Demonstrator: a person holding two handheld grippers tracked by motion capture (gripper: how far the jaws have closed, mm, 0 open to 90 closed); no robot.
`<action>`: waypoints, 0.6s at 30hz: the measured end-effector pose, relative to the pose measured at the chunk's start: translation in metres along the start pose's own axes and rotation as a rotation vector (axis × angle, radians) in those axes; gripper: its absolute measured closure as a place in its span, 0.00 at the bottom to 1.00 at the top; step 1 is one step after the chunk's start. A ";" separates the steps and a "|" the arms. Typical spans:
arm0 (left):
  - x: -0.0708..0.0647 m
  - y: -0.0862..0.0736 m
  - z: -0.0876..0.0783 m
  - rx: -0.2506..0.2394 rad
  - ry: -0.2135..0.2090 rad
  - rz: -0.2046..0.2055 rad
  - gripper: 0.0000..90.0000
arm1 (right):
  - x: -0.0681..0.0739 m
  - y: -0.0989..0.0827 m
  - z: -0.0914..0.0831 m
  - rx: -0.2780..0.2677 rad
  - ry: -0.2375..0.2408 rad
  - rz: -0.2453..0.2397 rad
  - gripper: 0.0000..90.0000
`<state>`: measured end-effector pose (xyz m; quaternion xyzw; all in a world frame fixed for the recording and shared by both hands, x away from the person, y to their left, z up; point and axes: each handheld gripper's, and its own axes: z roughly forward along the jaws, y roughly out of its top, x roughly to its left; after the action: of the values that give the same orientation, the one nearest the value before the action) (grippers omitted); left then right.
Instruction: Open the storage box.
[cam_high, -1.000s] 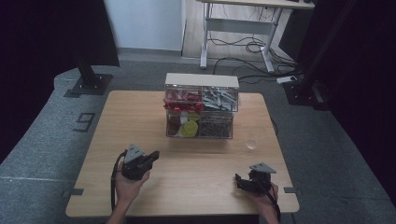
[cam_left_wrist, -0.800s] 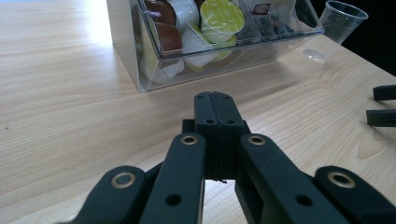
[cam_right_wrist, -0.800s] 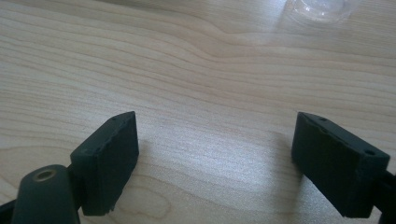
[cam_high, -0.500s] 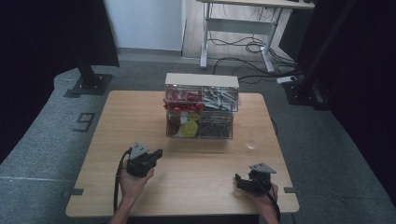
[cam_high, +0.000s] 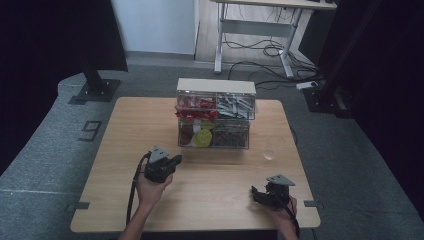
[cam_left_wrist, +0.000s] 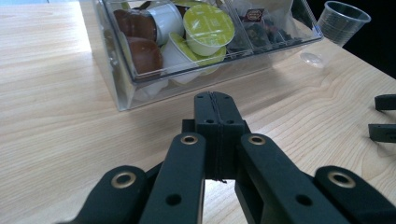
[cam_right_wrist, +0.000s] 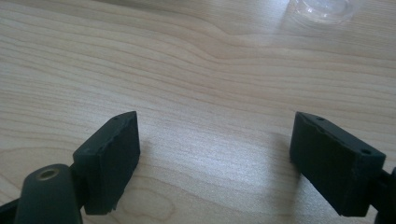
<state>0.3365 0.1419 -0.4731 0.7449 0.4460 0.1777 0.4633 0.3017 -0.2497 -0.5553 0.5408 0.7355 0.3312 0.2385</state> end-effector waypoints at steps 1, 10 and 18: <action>0.000 0.001 0.002 0.003 0.000 0.003 1.00 | 0.000 0.000 0.000 0.000 0.000 0.000 0.18; 0.001 0.006 0.011 0.012 0.001 -0.001 1.00 | 0.000 0.000 0.000 -0.001 0.003 -0.001 0.19; 0.000 0.009 0.021 0.020 -0.007 -0.001 1.00 | 0.000 0.000 0.000 0.000 0.003 0.000 0.19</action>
<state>0.3551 0.1296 -0.4761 0.7499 0.4465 0.1702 0.4575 0.3018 -0.2493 -0.5553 0.5402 0.7358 0.3322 0.2374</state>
